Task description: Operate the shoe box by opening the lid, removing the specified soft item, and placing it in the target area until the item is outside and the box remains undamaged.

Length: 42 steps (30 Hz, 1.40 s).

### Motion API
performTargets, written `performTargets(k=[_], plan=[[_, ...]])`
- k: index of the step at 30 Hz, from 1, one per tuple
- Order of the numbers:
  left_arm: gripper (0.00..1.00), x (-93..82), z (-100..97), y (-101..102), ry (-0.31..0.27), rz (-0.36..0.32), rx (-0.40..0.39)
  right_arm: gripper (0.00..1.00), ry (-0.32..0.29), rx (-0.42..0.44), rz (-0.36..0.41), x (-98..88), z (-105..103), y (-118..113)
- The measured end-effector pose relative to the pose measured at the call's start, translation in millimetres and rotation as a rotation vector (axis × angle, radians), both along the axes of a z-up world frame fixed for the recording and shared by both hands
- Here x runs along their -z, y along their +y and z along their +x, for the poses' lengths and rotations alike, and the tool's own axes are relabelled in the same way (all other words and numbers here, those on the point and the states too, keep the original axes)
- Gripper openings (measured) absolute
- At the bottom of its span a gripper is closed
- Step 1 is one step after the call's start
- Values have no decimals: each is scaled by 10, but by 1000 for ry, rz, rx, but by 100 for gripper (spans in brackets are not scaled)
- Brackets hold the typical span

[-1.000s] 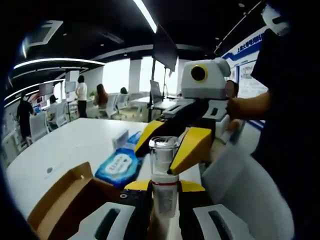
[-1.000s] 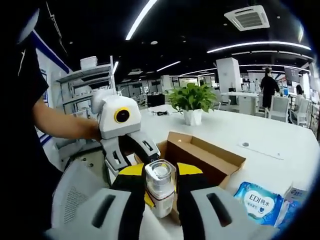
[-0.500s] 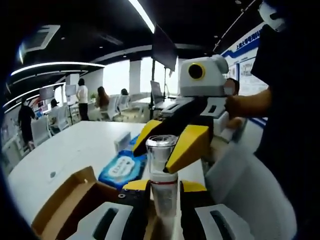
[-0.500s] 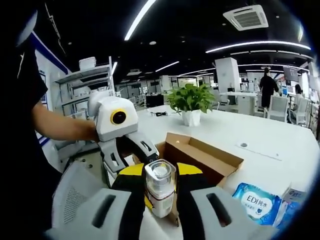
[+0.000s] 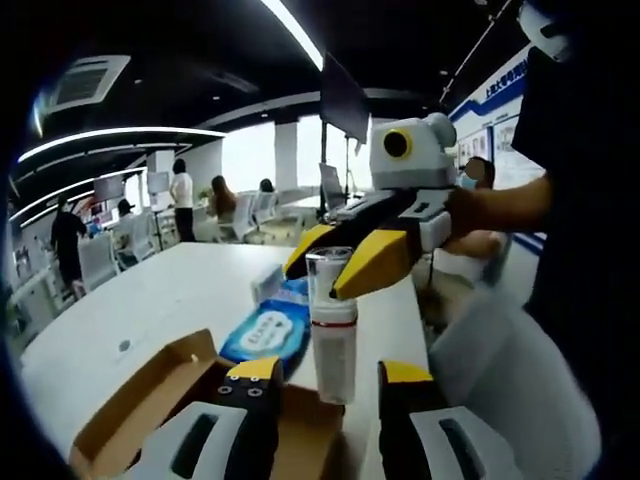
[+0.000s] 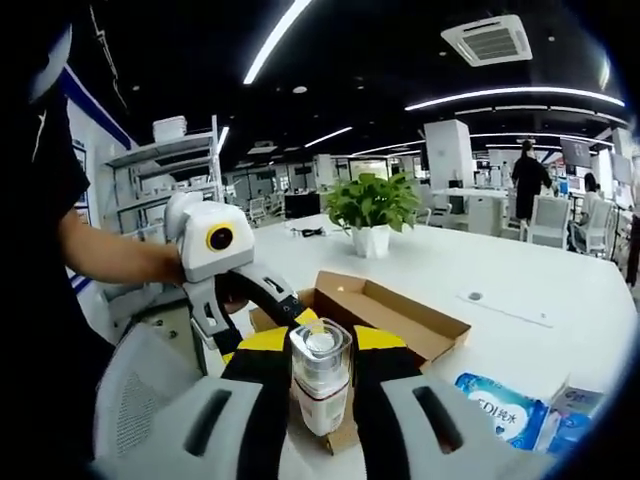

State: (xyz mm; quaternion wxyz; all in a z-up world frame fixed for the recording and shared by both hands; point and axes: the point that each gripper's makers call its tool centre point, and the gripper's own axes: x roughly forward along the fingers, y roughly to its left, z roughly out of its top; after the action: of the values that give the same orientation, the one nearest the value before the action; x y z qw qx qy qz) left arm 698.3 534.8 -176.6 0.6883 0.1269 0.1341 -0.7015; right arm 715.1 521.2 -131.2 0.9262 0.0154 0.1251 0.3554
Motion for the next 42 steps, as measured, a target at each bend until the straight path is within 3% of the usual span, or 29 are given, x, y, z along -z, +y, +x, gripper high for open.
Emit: performTargets(k=[21,29,42], plan=[[58,-63,291,420,7,1,-198,20,-55,68,-64,-43,461,-660],[65,-13,250,556,5,36,-208,20,-78,76,-104,-27,679,-889],[74,-163,438,921,11,11,-331,20,-99,90,-154,130,1062,-1286]])
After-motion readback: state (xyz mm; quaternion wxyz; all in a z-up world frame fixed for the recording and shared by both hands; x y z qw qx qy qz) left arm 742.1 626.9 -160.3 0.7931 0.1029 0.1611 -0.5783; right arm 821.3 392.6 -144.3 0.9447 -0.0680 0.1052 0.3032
